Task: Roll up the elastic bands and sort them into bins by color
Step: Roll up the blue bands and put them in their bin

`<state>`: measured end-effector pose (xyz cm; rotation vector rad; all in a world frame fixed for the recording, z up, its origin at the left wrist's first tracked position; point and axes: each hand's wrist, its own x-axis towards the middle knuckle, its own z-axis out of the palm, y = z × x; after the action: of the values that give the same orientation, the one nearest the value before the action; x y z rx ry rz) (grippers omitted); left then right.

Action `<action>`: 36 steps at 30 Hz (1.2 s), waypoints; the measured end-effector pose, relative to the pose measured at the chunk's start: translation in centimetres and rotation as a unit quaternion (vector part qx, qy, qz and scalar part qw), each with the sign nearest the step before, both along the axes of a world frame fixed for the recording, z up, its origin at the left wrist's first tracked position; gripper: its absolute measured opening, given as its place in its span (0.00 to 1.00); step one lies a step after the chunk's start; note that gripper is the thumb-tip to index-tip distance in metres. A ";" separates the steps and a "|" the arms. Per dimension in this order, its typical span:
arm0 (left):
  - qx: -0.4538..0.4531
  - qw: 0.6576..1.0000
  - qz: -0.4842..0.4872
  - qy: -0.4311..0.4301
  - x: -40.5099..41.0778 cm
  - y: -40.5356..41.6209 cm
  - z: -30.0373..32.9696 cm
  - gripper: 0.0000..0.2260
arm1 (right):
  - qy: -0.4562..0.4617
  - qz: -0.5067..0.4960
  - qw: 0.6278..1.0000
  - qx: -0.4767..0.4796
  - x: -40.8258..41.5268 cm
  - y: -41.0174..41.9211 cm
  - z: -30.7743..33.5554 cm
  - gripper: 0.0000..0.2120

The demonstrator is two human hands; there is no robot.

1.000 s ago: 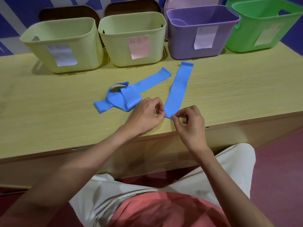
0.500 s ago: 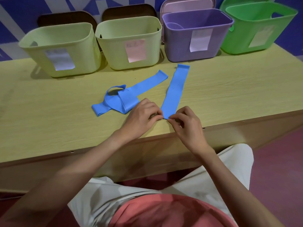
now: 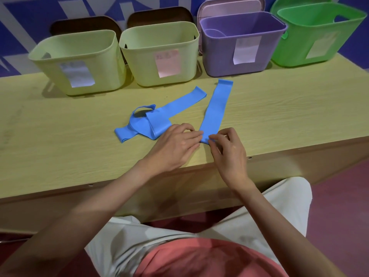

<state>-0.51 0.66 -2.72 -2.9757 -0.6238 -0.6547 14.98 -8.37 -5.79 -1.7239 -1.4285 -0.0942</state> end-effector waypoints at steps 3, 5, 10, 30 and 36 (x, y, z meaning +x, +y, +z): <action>-0.022 0.999 0.013 0.041 -0.5 -0.2 0.1 0.17 | -0.011 0.029 0.999 0.017 0.1 0.4 0.1 0.02; -0.035 0.997 0.021 0.069 -0.6 -0.3 0.1 0.20 | -0.016 0.031 0.999 0.013 0.4 0.3 0.1 0.02; -0.033 0.993 0.036 0.107 -0.4 -0.5 0.2 0.22 | -0.056 0.064 0.996 0.015 1.2 -0.1 -0.1 0.03; -0.128 0.991 0.020 -0.015 1.5 1.8 -0.1 0.20 | -0.105 0.023 0.993 -0.053 2.3 1.5 1.0 0.06; -0.131 0.989 0.006 -0.065 2.0 2.2 0.4 0.05 | -0.119 0.030 0.991 -0.061 2.6 1.5 1.1 0.05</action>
<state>1.45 2.87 -2.33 -3.1835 -0.7954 -0.8334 17.58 -6.87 -4.65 -1.8133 -1.6895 -0.1882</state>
